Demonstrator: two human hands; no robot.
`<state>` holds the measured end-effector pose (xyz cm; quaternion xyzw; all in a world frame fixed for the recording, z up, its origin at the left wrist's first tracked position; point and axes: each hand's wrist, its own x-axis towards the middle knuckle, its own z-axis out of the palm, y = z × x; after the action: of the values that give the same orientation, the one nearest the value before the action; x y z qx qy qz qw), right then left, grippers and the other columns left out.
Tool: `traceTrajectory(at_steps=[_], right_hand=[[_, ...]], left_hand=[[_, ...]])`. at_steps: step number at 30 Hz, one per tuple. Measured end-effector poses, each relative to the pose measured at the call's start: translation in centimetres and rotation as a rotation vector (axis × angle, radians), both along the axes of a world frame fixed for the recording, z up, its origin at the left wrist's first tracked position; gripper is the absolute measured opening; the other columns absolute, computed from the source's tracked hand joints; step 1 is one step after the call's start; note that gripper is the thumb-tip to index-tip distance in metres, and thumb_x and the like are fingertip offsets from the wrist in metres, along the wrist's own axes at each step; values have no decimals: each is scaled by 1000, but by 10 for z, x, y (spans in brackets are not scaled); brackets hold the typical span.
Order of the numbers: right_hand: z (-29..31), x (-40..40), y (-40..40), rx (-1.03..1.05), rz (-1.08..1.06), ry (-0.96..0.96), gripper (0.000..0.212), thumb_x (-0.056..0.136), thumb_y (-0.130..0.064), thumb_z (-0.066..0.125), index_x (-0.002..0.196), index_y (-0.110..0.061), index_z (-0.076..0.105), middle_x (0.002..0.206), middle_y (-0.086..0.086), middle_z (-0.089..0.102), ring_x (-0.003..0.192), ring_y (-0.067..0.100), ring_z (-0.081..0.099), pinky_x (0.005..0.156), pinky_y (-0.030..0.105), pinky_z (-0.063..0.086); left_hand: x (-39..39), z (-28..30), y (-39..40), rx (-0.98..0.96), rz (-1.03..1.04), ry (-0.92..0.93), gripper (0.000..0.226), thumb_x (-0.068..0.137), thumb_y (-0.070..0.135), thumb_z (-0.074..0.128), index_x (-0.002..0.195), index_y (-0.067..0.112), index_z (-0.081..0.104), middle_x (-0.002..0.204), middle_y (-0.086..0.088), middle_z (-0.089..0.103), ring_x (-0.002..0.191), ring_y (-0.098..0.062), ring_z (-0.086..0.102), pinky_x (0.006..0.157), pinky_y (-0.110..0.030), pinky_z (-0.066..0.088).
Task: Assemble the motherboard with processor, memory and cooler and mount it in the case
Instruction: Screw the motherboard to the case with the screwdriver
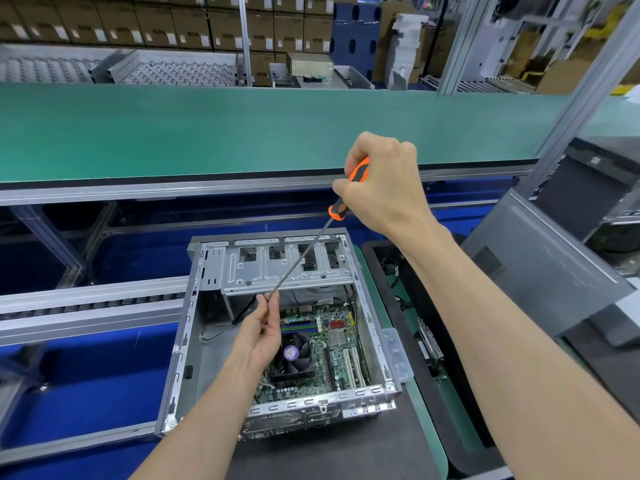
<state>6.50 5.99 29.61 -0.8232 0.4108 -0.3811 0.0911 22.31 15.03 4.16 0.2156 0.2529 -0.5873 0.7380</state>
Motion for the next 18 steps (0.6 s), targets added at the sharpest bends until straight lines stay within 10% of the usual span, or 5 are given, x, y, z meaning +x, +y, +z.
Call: traceTrajectory(at_steps=[18], right_hand=[[18, -4, 0, 196, 99, 105, 16, 76, -14, 65, 90, -14, 59, 79, 5, 63, 84, 32, 64, 74, 45, 56]], left_hand=[[0, 0, 0, -19, 6, -111, 17, 91, 8, 64, 97, -6, 69, 96, -16, 75, 87, -20, 75, 72, -24, 61]])
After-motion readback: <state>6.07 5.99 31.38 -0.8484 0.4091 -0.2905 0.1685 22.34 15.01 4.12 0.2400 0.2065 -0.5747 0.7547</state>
